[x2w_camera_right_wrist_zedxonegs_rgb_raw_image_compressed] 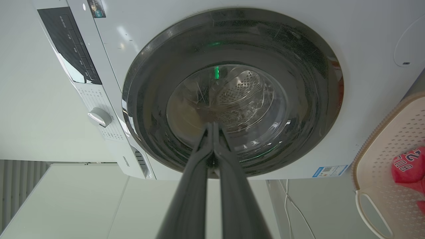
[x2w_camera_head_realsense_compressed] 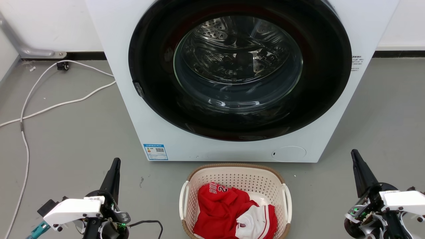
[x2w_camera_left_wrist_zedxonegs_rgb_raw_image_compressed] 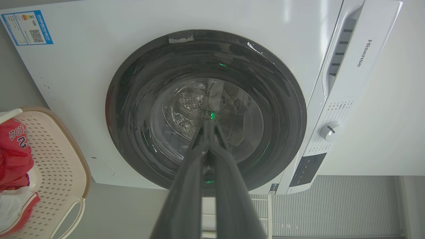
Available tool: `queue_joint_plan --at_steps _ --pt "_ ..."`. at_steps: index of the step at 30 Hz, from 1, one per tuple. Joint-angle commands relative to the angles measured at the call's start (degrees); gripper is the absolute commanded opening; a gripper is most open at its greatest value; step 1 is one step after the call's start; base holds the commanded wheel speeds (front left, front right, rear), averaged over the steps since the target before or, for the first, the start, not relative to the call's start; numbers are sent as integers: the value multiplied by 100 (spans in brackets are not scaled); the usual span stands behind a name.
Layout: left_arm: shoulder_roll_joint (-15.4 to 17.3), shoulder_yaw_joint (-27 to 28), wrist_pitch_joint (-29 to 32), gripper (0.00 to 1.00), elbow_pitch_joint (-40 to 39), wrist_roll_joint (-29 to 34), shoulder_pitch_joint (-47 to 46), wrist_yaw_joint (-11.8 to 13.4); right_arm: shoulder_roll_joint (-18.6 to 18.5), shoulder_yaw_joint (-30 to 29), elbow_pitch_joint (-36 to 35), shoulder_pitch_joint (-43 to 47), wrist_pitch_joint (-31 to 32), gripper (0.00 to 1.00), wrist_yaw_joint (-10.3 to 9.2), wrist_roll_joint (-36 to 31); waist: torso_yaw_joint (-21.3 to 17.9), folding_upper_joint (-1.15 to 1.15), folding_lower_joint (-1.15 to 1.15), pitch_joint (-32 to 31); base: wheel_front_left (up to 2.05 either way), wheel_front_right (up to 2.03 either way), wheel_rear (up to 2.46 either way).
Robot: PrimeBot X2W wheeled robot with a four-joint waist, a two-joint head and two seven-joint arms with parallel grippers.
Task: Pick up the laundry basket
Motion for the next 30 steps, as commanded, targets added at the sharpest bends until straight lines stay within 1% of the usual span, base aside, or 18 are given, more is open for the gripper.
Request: queue_joint_plan --at_steps 1,17,18,30 --pt "-24 26 15 0 6 44 -39 -2 14 -12 9 -70 24 0 0 -30 0 0 0 0 0 0 0" --pt "-36 51 38 0 8 63 -43 -2 31 -44 11 -73 47 0 0 -45 0 0 0 0 0 0 0" --pt "-36 35 24 100 21 32 7 -1 27 -24 14 8 26 100 0 -35 0 0 0 0 0 0 0" --pt "-57 -269 -283 100 -97 248 -32 0 48 134 -148 106 -280 100 0 -281 1 0 0 2 0 0 0"
